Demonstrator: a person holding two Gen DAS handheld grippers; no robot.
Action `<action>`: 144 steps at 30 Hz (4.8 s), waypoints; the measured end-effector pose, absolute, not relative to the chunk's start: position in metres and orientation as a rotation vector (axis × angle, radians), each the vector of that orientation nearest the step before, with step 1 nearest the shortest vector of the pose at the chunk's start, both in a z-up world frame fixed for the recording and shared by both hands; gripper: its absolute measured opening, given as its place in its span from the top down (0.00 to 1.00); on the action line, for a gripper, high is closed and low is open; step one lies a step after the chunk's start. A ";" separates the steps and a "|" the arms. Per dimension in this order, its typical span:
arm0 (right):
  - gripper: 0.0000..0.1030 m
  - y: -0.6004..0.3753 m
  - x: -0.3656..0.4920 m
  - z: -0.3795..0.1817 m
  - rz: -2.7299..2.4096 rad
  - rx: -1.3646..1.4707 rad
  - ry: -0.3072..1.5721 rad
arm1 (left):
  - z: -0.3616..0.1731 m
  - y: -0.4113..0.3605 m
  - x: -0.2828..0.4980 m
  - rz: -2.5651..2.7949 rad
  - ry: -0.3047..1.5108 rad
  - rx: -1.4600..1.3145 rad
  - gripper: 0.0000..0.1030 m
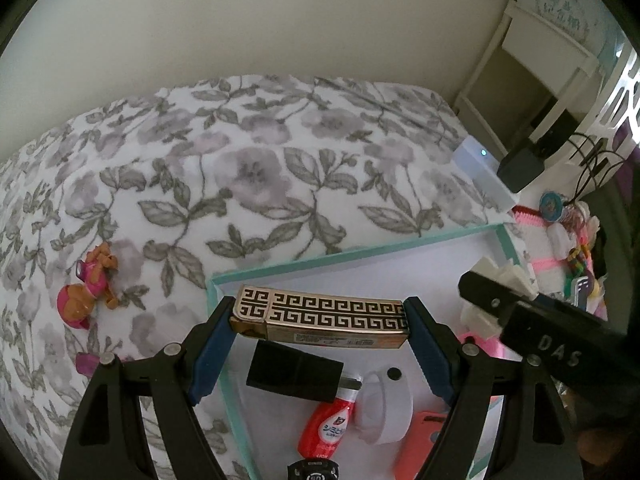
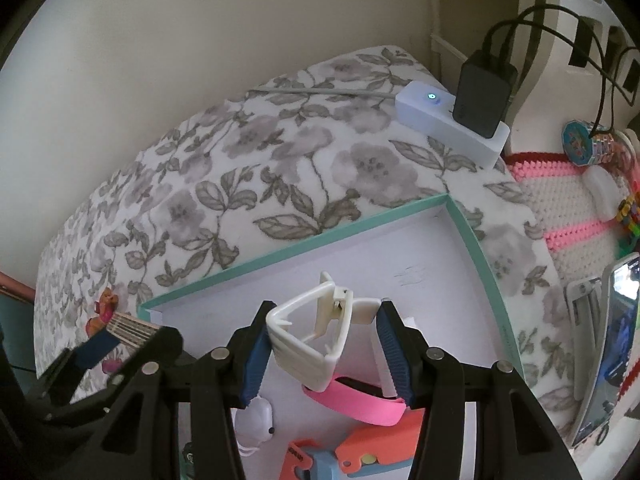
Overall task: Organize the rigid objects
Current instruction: 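Carry the white clip and patterned bar over the teal-rimmed tray, then lower the clip and bar into the tray and open both grippers, then move both grippers back over the pink doll and pink lighter, then grasp the pink lighter with the left gripper while the right gripper grasps the pink doll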
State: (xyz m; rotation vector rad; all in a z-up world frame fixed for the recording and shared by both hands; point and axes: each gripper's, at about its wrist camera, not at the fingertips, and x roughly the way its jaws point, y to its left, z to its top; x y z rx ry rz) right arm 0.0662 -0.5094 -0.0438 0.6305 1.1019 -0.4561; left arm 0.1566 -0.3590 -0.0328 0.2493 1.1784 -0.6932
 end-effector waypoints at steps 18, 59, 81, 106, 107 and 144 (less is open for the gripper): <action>0.46 -0.507 0.070 -0.044 -0.458 0.603 1.118 | -0.052 -0.369 0.150 -0.679 1.219 0.329 0.19; 0.34 -0.505 0.073 -0.029 -0.476 0.585 1.082 | -0.028 -0.296 0.199 -0.417 1.158 0.234 0.08; 0.00 -0.392 0.134 -0.012 -0.240 0.387 1.024 | -0.012 -0.158 0.234 -0.101 1.149 0.060 0.08; 0.00 -0.346 0.153 -0.033 -0.220 0.302 1.132 | -0.069 -0.149 0.231 -0.171 1.319 0.037 0.08; 0.00 -0.349 0.153 -0.034 -0.229 0.308 1.135 | -0.070 -0.152 0.230 -0.183 1.325 0.039 0.08; 0.00 -0.364 0.150 -0.036 -0.249 0.363 1.139 | -0.085 -0.203 0.211 -0.380 1.353 0.169 0.20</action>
